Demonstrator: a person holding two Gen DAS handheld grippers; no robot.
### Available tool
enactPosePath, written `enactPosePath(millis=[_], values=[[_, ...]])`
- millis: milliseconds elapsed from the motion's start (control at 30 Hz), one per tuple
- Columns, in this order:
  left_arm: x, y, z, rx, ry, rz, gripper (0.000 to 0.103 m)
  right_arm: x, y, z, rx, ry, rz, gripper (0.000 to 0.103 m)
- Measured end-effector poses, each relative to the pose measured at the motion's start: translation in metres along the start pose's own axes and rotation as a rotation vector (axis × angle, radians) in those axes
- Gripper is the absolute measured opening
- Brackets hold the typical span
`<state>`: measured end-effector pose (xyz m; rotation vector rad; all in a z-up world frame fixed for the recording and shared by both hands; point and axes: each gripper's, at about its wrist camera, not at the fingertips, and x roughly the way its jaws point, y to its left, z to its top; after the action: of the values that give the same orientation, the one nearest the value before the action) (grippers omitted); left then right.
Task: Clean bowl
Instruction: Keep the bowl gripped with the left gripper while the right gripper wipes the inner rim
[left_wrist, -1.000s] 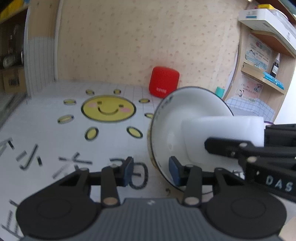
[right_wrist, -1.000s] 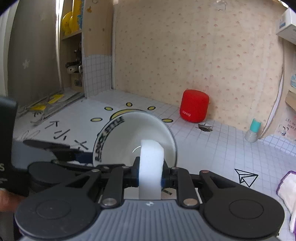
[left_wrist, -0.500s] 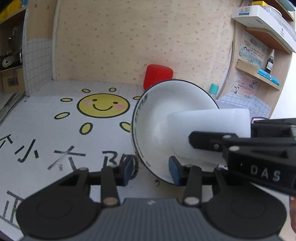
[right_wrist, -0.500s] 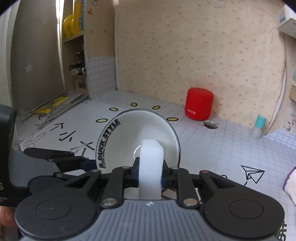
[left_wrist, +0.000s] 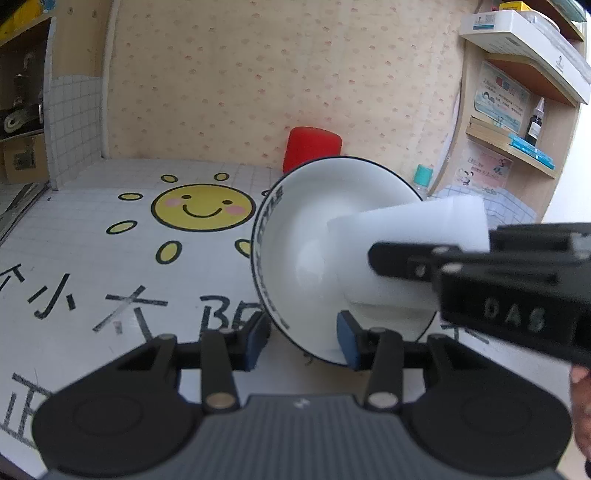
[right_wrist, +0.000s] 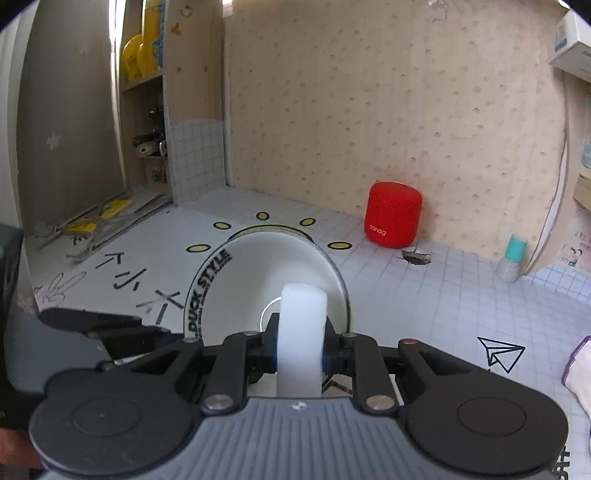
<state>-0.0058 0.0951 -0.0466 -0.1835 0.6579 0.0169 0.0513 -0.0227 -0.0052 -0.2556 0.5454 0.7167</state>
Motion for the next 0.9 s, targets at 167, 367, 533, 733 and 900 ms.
enactPosePath(millis=[167,367,533,733,900], values=[[-0.001,0.003,0.006,0.022,-0.017,0.038,0.04,0.0,0.0,0.0,-0.009,0.006,-0.002,0.018],[0.001,0.002,0.008,0.067,-0.039,0.044,0.039,-0.001,-0.003,-0.001,-0.006,0.012,-0.012,0.018],[0.002,0.008,0.01,0.066,-0.048,0.06,0.038,-0.003,-0.002,-0.002,-0.007,0.015,-0.011,0.018],[0.009,0.023,0.015,-0.025,-0.007,-0.019,0.036,-0.004,0.0,-0.002,-0.01,0.017,-0.009,0.018],[0.009,0.018,0.01,-0.013,-0.012,0.008,0.035,-0.006,0.0,0.001,-0.005,0.004,-0.007,0.018]])
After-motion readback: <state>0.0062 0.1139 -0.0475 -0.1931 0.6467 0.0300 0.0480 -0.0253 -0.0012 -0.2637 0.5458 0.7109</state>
